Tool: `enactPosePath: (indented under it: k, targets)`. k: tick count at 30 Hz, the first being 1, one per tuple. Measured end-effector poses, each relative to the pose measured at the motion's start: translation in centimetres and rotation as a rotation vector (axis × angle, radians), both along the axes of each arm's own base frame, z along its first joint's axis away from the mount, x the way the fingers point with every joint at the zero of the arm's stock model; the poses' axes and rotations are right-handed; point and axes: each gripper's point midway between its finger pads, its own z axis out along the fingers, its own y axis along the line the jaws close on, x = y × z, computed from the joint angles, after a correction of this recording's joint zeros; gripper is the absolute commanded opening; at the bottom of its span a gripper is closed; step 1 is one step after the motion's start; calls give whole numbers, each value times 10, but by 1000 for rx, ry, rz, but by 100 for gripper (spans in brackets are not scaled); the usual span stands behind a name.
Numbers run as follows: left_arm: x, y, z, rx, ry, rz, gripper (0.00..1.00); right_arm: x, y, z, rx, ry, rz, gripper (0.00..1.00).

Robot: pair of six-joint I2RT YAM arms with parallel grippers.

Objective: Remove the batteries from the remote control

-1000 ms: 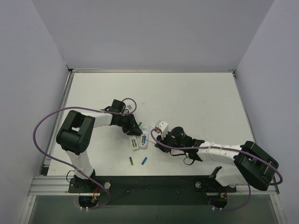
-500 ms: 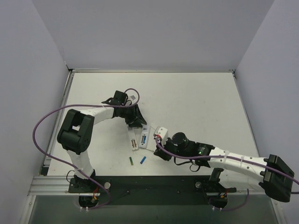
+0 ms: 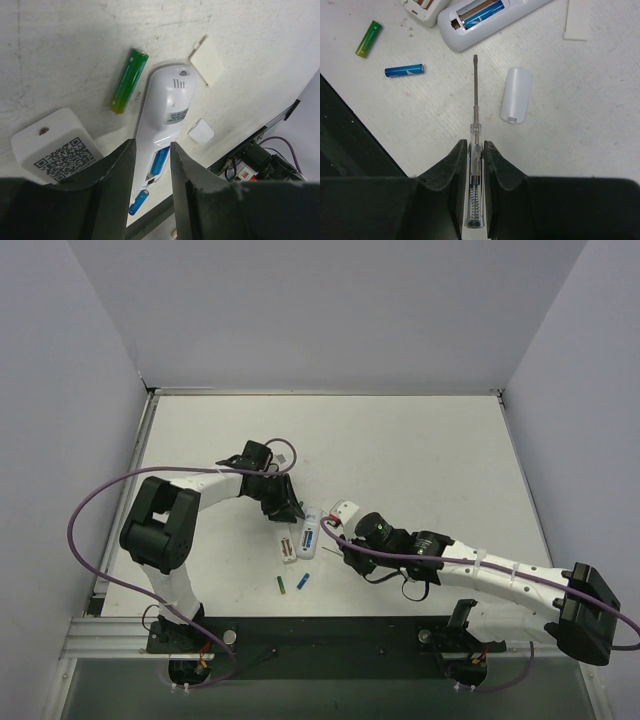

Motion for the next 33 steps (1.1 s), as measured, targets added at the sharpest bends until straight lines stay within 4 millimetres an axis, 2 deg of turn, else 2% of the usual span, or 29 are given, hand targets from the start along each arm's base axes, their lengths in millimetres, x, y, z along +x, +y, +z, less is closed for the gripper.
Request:
enactPosePath:
  k: [5, 8, 13, 23, 28, 33]
  targets:
    - [-17, 5, -13, 15, 44, 1, 40, 8, -9, -1, -62, 15, -31, 0]
    - [-25, 1, -16, 3, 64, -6, 39, 12, -11, 3, -77, 11, -37, 0]
    - [-30, -3, -18, -18, 71, -8, 39, 23, -15, 11, -79, -4, -56, 0]
    - [-33, -8, -18, -55, 84, 8, 38, 36, -28, 12, -105, -10, -85, 0]
    - [-41, -16, -19, -60, 102, 4, 38, 39, -33, 13, -116, -9, -85, 0]
    - [-52, -32, -15, -80, 105, -30, 38, 43, -30, 23, -112, -25, -66, 0]
